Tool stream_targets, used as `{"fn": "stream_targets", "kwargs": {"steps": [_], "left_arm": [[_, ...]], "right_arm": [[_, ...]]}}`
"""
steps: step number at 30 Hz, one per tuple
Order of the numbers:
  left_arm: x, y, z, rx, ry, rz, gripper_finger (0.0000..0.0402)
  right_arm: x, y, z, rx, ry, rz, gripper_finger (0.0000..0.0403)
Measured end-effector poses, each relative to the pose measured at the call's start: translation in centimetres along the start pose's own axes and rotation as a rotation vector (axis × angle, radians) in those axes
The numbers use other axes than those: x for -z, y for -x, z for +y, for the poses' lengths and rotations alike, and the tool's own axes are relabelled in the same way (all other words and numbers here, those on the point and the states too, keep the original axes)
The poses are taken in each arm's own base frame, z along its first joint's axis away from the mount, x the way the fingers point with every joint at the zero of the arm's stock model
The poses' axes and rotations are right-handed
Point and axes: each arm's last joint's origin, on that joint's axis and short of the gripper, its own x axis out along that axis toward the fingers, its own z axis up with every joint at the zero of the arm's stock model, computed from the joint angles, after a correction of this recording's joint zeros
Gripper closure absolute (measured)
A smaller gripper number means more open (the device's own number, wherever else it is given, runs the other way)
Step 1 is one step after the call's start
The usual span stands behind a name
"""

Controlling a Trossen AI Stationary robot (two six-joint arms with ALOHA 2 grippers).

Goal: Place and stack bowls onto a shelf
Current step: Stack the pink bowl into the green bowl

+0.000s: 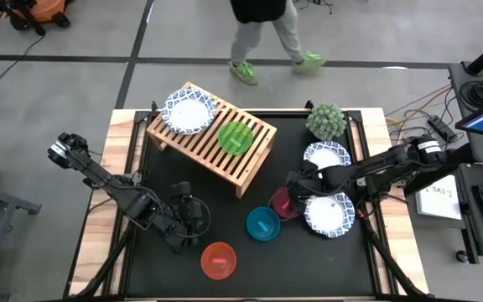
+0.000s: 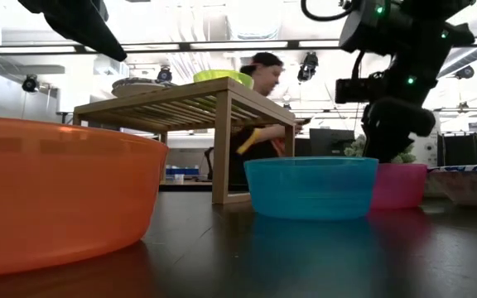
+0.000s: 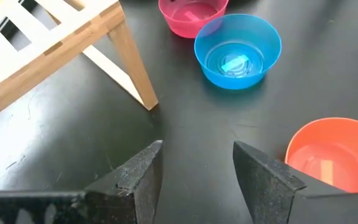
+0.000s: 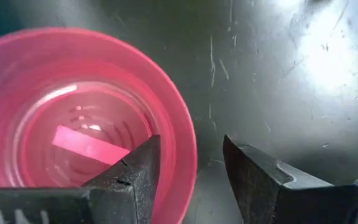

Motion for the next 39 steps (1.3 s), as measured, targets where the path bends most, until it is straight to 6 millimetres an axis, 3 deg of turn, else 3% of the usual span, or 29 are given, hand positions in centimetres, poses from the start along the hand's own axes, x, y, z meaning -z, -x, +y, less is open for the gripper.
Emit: {"fn": "stream_targets", "kwargs": {"steps": [10, 12, 18, 22, 30, 39], "left_arm": [[0.0, 0.0, 0.1, -0.036, -0.023, -0.023, 0.0226], [-0.1, 0.0, 0.1, -0.044, -0.023, -0.029, 0.0226], [-0.1, 0.0, 0.1, -0.044, -0.023, -0.029, 0.0226], [-0.1, 0.0, 0.1, -0.045, -0.023, -0.029, 0.0226], [-0.1, 0.5, 0.4, -0.185, -0.068, -0.124, 0.0226], [0.0, 0.9, 0.7, -0.206, -0.156, -0.114, 0.0226]], "right_arm": [[0.2, -0.8, 0.2, -0.008, -0.005, 0.043, 0.0246], [0.2, -0.8, 0.2, -0.011, -0.008, 0.04, 0.0266], [0.1, -0.4, 0.1, -0.042, -0.02, 0.035, 0.038], [-0.1, 0.1, 0.0, -0.064, -0.026, 0.024, 0.039], [-2.4, 5.0, -1.8, -0.129, -0.126, -0.002, 0.0394], [-7.5, 13.0, -4.3, -0.283, -0.267, -0.102, 0.0394]]}}
